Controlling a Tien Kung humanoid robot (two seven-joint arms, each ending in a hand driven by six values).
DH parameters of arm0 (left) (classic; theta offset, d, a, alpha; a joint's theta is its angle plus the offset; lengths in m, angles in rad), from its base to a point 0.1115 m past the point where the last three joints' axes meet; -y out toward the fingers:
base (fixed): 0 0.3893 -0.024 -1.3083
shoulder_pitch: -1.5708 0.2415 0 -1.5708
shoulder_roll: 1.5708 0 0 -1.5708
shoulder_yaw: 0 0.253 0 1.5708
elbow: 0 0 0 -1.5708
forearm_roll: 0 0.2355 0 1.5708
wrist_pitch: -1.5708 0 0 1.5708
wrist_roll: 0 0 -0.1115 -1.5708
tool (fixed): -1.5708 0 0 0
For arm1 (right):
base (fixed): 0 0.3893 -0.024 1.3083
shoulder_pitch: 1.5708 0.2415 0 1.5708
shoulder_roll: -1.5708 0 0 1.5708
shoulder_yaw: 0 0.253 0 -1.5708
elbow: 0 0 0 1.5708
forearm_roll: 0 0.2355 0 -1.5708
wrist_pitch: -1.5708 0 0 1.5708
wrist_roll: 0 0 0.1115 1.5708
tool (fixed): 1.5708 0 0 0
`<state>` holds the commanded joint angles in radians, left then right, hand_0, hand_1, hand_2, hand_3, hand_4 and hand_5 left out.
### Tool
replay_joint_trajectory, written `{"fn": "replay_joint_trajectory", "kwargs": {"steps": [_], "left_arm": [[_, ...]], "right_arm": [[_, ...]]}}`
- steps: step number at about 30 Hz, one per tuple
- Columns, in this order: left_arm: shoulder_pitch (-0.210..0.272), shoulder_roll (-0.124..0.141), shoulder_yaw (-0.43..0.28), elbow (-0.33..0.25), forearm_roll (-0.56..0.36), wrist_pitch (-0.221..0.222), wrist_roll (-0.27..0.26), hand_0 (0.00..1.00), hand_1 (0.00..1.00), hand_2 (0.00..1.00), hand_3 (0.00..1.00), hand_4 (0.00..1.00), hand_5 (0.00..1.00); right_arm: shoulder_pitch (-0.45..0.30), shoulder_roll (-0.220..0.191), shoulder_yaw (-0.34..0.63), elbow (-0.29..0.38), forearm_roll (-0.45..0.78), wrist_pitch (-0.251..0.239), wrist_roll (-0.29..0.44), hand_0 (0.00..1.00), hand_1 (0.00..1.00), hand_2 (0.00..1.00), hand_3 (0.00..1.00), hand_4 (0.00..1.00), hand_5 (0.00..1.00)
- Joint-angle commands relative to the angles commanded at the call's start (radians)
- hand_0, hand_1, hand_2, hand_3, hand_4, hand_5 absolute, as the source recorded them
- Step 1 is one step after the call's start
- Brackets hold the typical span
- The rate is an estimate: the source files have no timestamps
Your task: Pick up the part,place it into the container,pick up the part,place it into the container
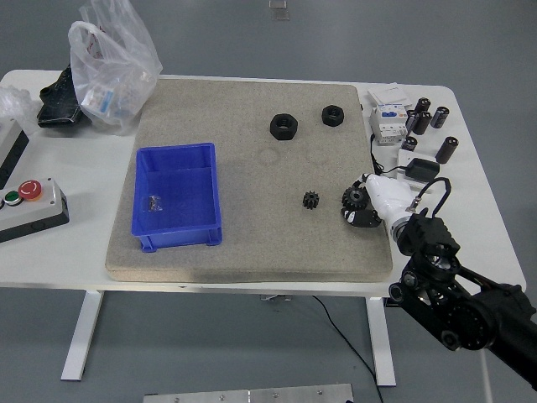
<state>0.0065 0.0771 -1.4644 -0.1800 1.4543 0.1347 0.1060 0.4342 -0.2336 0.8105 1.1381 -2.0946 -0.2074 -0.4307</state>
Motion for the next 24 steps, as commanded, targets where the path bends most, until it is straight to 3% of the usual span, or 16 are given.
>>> {"fn": "replay_joint_trajectory", "kwargs": {"steps": [2, 3, 8, 9, 15, 19, 24], "left_arm": [[0.000, 0.000, 0.000, 0.000, 0.000, 0.000, 0.000, 0.664, 0.454, 0.526, 0.626, 0.624, 0.241], [-0.001, 0.000, 0.000, 0.000, 0.000, 0.000, 0.000, 0.664, 0.454, 0.527, 0.627, 0.625, 0.242], [-0.002, 0.000, 0.001, 0.000, -0.002, 0.000, 0.000, 0.664, 0.454, 0.527, 0.627, 0.625, 0.242], [-0.002, 0.000, 0.001, 0.000, -0.002, 0.000, 0.000, 0.664, 0.454, 0.526, 0.627, 0.625, 0.242], [-0.002, 0.002, 0.001, 0.000, 0.000, 0.000, 0.001, 0.665, 0.459, 0.527, 0.627, 0.625, 0.240], [-0.003, 0.003, 0.003, 0.000, -0.001, 0.000, 0.002, 0.665, 0.459, 0.527, 0.627, 0.625, 0.240], [0.000, 0.004, 0.002, 0.000, 0.000, 0.000, 0.005, 0.665, 0.459, 0.527, 0.626, 0.624, 0.241]], "right_arm": [[0.002, -0.001, -0.003, 0.001, 0.000, -0.009, 0.006, 0.303, 0.547, 0.479, 0.599, 0.226, 0.134], [0.004, -0.001, -0.006, 0.002, -0.001, -0.016, 0.011, 0.270, 0.462, 0.294, 0.469, 0.156, 0.095], [0.024, -0.005, -0.037, 0.004, 0.005, -0.047, 0.034, 0.270, 0.462, 0.294, 0.469, 0.156, 0.095], [0.032, -0.006, -0.048, 0.006, 0.007, -0.052, 0.039, 0.256, 0.449, 0.273, 0.450, 0.118, 0.089], [0.113, 0.001, -0.150, 0.046, 0.054, -0.081, 0.067, 0.247, 0.438, 0.264, 0.444, 0.118, 0.078], [0.180, 0.027, -0.227, 0.102, 0.091, -0.096, 0.081, 0.247, 0.438, 0.264, 0.444, 0.118, 0.078], [0.266, 0.087, -0.339, 0.176, 0.104, -0.113, 0.095, 0.246, 0.440, 0.268, 0.445, 0.129, 0.067]]}}
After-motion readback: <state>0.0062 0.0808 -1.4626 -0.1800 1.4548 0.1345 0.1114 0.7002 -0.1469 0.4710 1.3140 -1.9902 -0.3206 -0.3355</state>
